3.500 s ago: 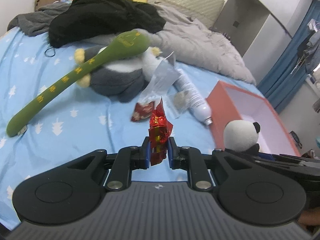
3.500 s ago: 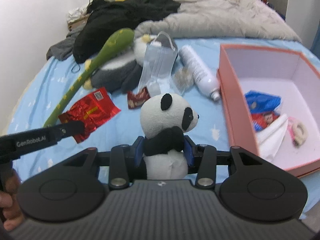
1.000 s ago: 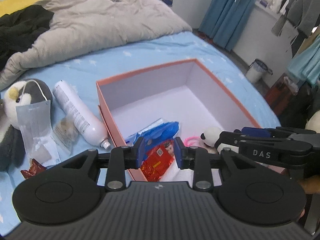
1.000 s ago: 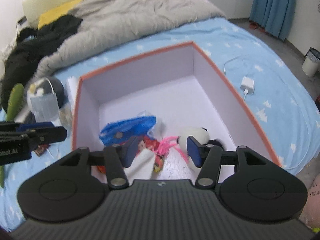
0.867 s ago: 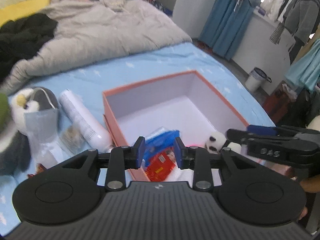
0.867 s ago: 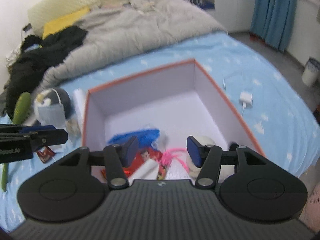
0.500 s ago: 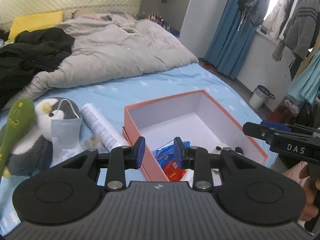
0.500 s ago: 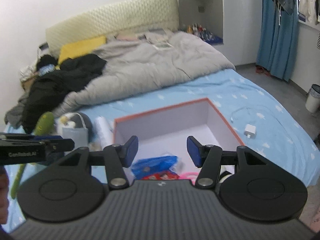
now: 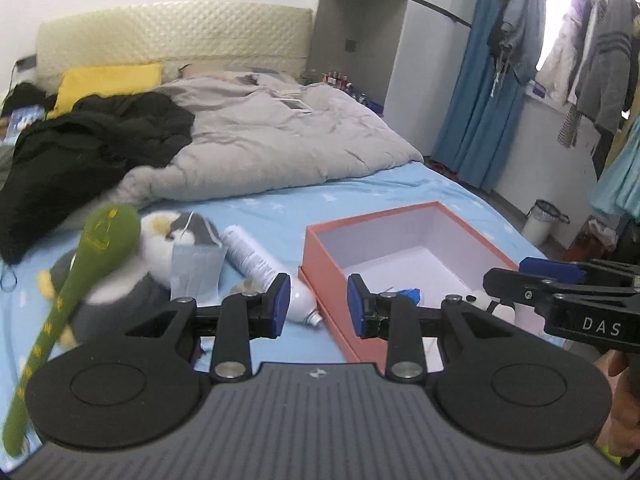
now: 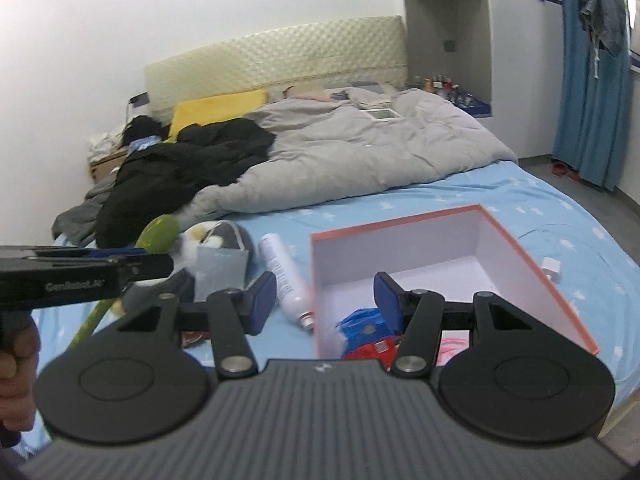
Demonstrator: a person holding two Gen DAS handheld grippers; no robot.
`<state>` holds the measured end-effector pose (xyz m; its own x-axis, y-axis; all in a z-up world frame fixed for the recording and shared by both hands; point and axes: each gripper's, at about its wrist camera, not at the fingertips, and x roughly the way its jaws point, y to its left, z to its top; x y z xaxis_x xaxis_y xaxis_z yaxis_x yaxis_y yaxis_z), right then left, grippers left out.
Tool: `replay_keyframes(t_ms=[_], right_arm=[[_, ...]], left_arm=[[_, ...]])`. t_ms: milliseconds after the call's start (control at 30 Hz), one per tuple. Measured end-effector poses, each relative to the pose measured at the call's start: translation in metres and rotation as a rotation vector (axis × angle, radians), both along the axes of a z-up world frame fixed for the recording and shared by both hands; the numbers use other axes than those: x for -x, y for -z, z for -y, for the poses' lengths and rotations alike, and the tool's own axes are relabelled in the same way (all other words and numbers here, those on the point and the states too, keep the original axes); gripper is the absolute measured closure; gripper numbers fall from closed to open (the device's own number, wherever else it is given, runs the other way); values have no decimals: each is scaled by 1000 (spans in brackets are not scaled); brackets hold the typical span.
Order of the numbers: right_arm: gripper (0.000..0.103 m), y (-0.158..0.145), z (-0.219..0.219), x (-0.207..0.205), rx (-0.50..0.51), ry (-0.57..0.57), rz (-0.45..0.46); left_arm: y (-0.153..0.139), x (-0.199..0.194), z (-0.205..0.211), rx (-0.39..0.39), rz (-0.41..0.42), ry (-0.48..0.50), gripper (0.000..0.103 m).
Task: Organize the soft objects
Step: 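Withdraw both open tools from the box back toward the pile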
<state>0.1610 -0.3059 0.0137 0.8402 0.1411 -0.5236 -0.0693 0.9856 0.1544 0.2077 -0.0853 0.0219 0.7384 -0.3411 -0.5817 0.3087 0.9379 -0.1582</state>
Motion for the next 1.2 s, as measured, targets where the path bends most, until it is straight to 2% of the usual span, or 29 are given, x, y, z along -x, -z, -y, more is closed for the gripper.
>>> replay_keyframes(t_ms=[267,633,833,933,1200], right_arm=[[46,10,-33,22,-12,-62,21],[46,31,-71,44,-29,-135,-13],[46,42,-85,51,-31,-139,-25],[46,54,-91,55,-36,-132,-41],[46,87,-96,55,-46,-135,-121]], left_arm=[[21,29,-41,35,-18,-93,67],[41,65,-94,89,-48,-210,67],[57,78,-109,108,-71,-247,67],[67,83,-112,119,-88,-256,62],[111,77,-112,116,-164,-272,62]])
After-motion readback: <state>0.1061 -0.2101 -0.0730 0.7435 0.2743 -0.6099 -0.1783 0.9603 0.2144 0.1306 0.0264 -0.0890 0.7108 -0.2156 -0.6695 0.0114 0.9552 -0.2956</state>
